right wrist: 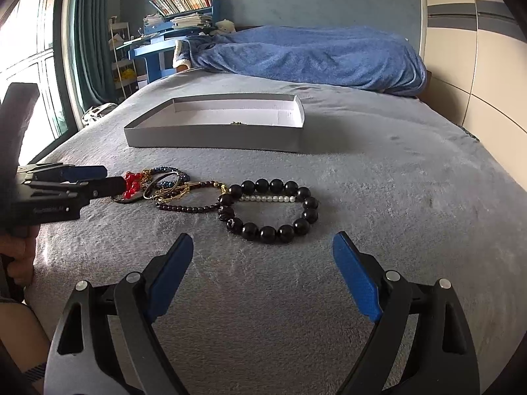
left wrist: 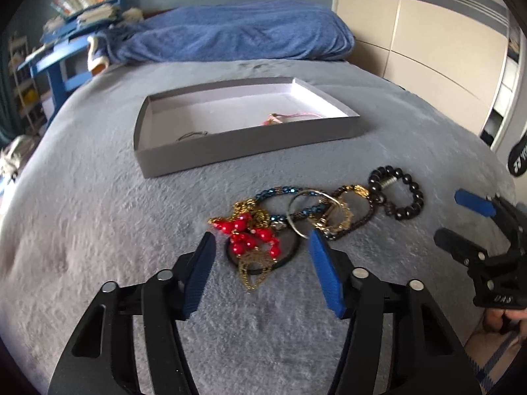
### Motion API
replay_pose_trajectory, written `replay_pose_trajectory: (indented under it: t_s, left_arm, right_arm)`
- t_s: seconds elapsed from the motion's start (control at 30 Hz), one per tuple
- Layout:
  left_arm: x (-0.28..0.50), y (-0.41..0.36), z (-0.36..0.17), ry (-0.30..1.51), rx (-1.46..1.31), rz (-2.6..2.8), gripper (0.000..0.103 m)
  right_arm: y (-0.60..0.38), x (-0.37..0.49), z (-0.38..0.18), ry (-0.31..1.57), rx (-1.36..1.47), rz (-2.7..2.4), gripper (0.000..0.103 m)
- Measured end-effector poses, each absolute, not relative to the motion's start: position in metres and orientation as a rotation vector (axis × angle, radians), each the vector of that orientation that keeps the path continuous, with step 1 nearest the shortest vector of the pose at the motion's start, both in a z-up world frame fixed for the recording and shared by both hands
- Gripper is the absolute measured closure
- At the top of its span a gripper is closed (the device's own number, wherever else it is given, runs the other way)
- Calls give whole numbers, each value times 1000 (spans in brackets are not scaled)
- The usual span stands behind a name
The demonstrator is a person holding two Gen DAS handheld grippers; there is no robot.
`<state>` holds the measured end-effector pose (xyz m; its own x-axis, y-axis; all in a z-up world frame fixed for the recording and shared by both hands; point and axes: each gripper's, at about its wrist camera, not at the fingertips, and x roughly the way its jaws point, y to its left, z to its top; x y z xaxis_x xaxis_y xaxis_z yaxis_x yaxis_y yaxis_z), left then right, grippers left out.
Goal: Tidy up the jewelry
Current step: 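Grasp the red-beaded tassel earrings with the left tool and lift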
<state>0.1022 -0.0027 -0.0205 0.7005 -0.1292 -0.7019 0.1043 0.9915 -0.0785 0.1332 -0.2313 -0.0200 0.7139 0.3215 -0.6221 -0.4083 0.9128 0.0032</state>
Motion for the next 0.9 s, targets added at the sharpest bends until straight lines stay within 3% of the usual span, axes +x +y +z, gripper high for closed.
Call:
replay_pose_trajectory:
  t_s: [0.4, 0.5, 0.53, 0.57, 0.63, 0.9]
  left_arm:
    - [134, 7, -40, 890, -103, -125, 52]
    - [139, 10, -41, 884, -120, -114, 68]
    - [140, 11, -42, 880, -120, -105, 81]
    - [140, 12, -42, 876, -124, -104, 87]
    - [138, 13, -39, 857, -131, -110, 91]
    - [116, 20, -15, 749, -154, -130, 91]
  right_arm:
    - [-234, 134, -20, 666, -119, 404, 17]
    - [-234, 134, -20, 666, -118, 403, 17]
    - [-234, 134, -20, 666, -119, 403, 17]
    - [-234, 134, -20, 667, -119, 403, 17]
    - [-234, 134, -20, 666, -118, 402, 17]
    - [-237, 133, -21, 664, -107, 394, 17]
